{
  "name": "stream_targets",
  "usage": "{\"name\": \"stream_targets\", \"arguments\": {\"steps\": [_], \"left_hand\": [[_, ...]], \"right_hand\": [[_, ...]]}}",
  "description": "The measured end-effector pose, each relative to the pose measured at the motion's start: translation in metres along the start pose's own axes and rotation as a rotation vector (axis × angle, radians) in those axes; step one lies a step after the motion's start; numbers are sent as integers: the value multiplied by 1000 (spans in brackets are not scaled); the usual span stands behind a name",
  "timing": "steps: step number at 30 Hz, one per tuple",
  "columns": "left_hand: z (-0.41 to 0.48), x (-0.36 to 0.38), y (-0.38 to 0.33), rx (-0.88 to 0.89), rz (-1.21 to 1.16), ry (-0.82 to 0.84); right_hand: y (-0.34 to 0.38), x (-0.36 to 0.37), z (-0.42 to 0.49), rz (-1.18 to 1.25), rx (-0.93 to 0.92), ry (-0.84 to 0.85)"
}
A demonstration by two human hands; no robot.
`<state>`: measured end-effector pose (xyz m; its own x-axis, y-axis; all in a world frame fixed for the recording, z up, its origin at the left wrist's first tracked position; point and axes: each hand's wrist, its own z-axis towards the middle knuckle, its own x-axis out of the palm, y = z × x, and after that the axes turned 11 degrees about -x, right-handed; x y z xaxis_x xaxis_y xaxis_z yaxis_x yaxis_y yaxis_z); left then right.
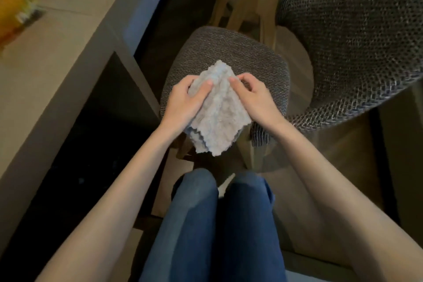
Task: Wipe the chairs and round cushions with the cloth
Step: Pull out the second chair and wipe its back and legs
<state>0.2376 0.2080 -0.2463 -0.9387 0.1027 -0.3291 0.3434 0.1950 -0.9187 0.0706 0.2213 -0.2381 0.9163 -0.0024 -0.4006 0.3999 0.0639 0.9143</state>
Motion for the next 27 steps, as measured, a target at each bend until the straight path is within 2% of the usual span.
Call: {"name": "stream_targets", "arguments": {"steps": [3, 5, 9, 13, 16, 19, 27], "left_hand": [[-35, -10, 0, 60, -44, -35], [-60, -19, 6, 71, 6, -44], [-82, -32, 32, -16, 424, -166], [-86, -36, 40, -25, 589, -160], [-74, -30, 40, 24, 636, -44], [-56, -13, 47, 86, 648, -1], [-21, 17, 59, 176, 638, -134]], "right_hand": [[10, 4, -35, -81, -97, -37], [10, 6, -62, -231, -181, -26], [-10, 6, -86, -513, -270, -49], [-19, 3, -87, -617, -281, -66], [-32, 9, -79, -779, -226, -31], [-48, 19, -77, -955, -203, -57], [-62, 13, -59, -1058, -235, -123]]}}
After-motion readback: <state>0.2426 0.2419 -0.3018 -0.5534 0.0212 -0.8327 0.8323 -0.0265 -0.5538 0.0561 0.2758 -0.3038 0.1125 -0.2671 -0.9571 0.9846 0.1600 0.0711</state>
